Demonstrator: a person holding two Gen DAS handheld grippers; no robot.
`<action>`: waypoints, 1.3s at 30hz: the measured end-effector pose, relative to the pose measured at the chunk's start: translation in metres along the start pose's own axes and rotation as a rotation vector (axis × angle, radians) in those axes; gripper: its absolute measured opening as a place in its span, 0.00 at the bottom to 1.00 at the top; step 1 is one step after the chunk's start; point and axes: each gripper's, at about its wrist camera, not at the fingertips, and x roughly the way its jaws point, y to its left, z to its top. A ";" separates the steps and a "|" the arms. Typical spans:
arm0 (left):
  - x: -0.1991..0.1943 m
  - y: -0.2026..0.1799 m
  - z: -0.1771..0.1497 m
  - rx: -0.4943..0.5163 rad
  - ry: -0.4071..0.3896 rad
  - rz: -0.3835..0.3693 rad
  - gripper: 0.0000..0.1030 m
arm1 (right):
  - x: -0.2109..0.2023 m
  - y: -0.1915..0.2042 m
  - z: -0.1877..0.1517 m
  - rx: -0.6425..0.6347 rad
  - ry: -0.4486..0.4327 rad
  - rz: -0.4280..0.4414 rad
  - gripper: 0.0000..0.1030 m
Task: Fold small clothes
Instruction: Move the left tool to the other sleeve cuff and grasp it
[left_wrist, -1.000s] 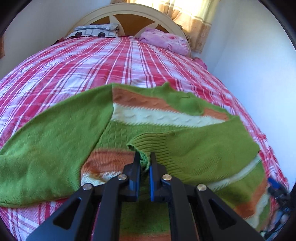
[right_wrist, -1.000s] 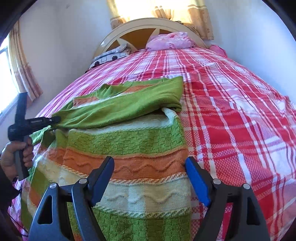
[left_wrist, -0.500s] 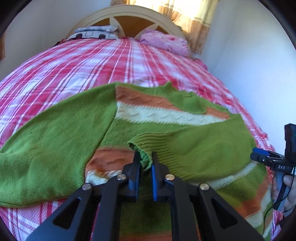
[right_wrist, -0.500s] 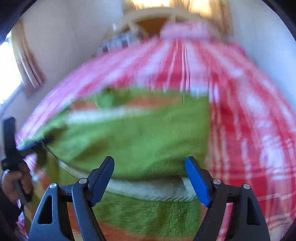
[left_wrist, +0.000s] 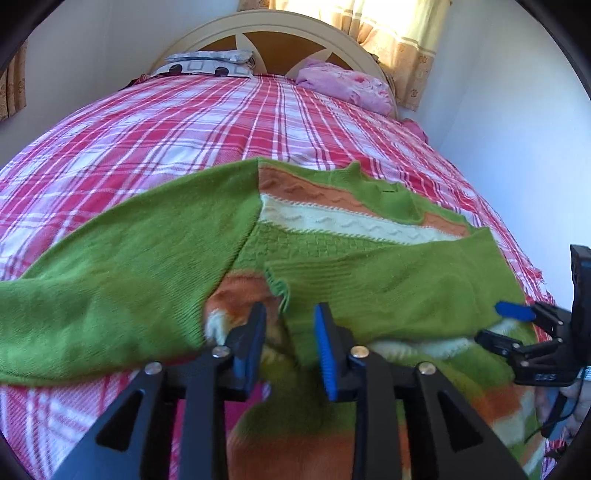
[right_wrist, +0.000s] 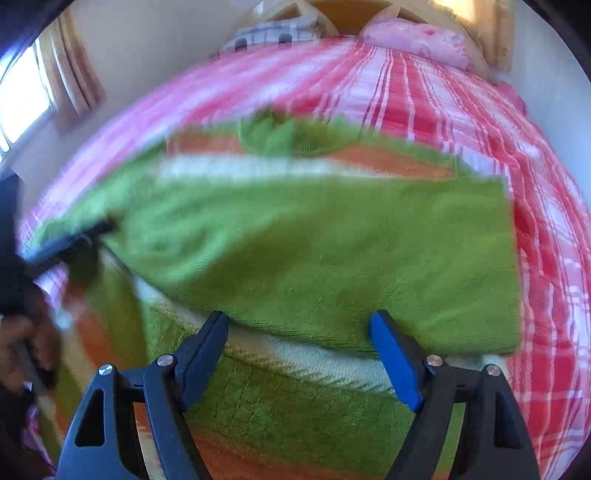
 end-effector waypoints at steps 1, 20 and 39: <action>-0.007 0.004 -0.002 0.006 -0.011 -0.002 0.38 | -0.002 0.007 -0.002 -0.035 -0.016 -0.034 0.78; -0.081 0.157 -0.023 -0.107 -0.083 0.345 0.69 | 0.015 0.137 0.026 -0.236 -0.053 0.168 0.79; -0.115 0.312 -0.051 -0.443 -0.092 0.615 0.70 | 0.035 0.181 0.016 -0.385 -0.091 0.080 0.84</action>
